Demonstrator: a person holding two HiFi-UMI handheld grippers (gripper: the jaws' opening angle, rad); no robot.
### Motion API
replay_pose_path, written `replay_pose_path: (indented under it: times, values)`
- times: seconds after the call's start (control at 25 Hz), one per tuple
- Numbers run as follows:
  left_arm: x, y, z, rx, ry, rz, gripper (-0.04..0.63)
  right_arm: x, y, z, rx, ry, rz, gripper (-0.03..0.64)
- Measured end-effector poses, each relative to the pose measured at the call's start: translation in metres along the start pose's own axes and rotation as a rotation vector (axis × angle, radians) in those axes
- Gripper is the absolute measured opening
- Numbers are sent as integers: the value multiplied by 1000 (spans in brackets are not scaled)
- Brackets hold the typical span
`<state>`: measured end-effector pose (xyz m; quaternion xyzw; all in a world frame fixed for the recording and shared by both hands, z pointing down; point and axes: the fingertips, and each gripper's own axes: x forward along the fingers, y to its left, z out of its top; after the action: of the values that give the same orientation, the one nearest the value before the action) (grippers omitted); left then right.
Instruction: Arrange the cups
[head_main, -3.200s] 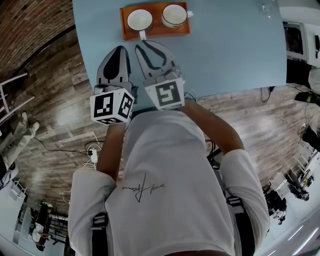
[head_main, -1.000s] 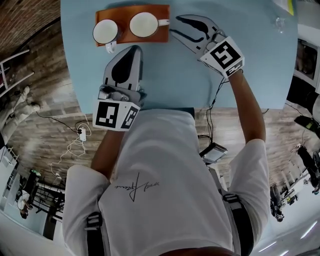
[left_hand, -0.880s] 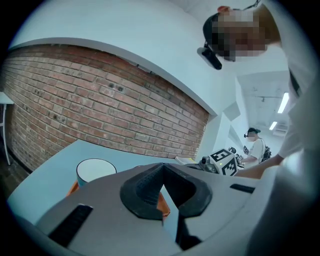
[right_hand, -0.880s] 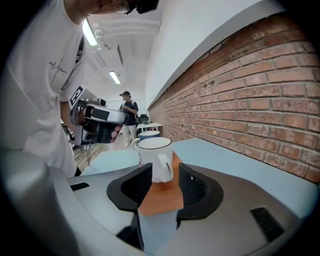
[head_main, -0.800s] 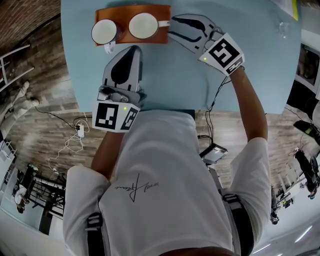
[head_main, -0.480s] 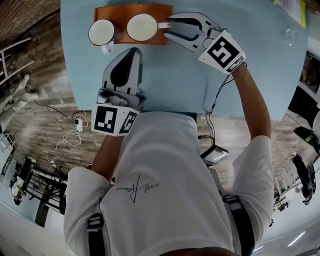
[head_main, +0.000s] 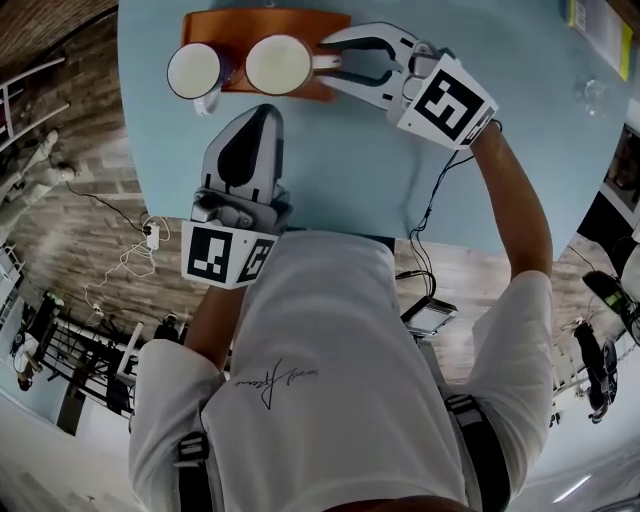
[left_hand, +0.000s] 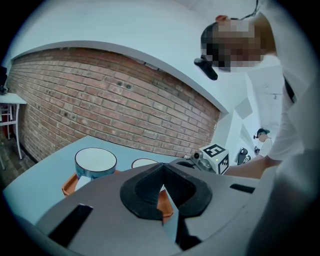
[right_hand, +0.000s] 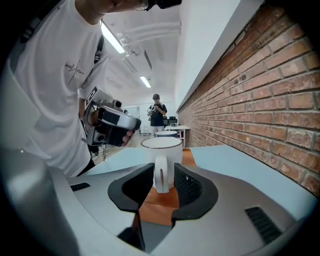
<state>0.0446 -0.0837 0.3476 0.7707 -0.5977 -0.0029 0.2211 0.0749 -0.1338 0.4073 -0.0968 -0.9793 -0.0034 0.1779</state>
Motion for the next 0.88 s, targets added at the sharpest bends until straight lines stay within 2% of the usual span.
replay_pose_path:
  times: [0.2, 0.48, 0.68, 0.88]
  values:
    - [4, 5, -3, 6, -2, 32, 8, 2, 5, 0, 8, -16, 50, 104]
    - [9, 5, -4, 9, -6, 50, 8, 2, 4, -4, 14, -33, 52, 81]
    - [10, 4, -5, 4, 3, 46, 8, 3, 6, -3, -2, -39, 19, 71]
    - [11, 2, -3, 9, 3, 23, 8, 6, 7, -1, -12, -35, -60, 67]
